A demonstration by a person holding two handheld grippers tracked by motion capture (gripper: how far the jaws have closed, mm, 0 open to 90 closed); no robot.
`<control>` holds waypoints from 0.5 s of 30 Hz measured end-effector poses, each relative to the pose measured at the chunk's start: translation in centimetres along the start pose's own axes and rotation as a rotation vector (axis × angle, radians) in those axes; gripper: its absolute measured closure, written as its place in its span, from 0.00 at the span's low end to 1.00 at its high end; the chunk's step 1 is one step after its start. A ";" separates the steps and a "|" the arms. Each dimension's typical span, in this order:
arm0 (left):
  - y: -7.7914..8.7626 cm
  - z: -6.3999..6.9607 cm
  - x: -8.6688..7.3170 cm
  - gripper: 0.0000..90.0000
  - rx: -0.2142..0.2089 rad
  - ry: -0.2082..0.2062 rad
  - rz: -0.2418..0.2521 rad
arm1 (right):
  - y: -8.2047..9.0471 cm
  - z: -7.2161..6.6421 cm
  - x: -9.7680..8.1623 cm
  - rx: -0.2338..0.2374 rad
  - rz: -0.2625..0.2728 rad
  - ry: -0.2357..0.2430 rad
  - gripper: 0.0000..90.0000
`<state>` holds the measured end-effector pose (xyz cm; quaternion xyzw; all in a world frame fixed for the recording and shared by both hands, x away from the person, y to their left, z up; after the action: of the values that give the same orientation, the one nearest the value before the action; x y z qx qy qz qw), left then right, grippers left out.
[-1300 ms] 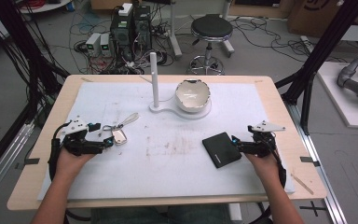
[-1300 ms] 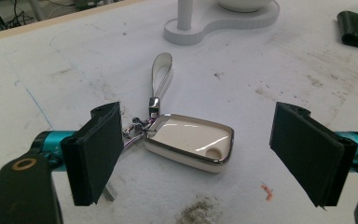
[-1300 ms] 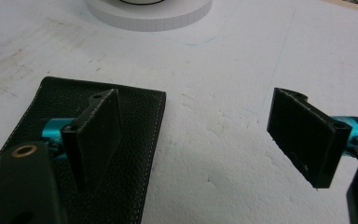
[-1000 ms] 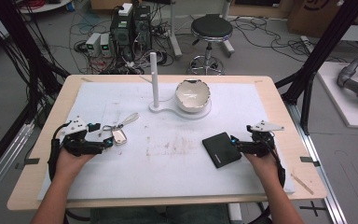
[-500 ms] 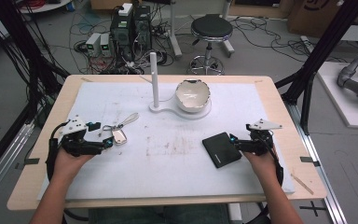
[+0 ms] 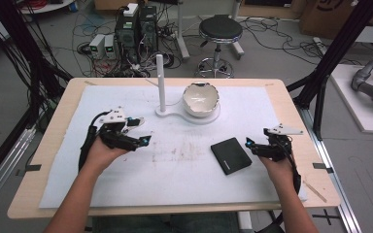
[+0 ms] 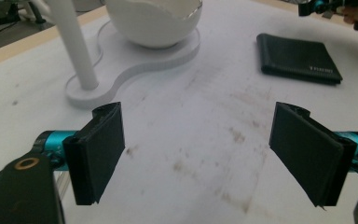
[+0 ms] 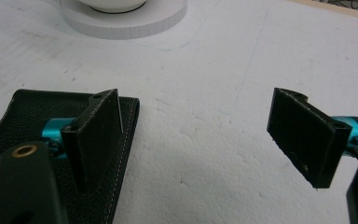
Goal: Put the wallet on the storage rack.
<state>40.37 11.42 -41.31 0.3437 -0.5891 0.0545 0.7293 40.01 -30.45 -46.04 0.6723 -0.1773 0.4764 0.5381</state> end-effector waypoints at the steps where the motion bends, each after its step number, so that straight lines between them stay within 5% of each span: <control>1: -0.6 0.2 0.5 0.23 -0.012 0.003 0.006 | 0.0 0.0 0.0 0.003 0.000 -0.009 0.20; 15: -7.0 2.7 3.8 0.23 -0.137 -0.050 -0.065 | 0.3 0.5 -0.1 -0.004 0.009 -0.026 0.20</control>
<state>42.67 3.41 -40.78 0.3131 -0.5980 -0.0183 0.7376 39.96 -31.02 -45.93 0.6764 -0.1883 0.4698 0.5351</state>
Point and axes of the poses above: each handheld gripper's, and its own axes: y roughly backward along the jaws, x roughly out of its top, z roughly to its right, the point moved 7 cm from there along -y, roughly forward along the jaws
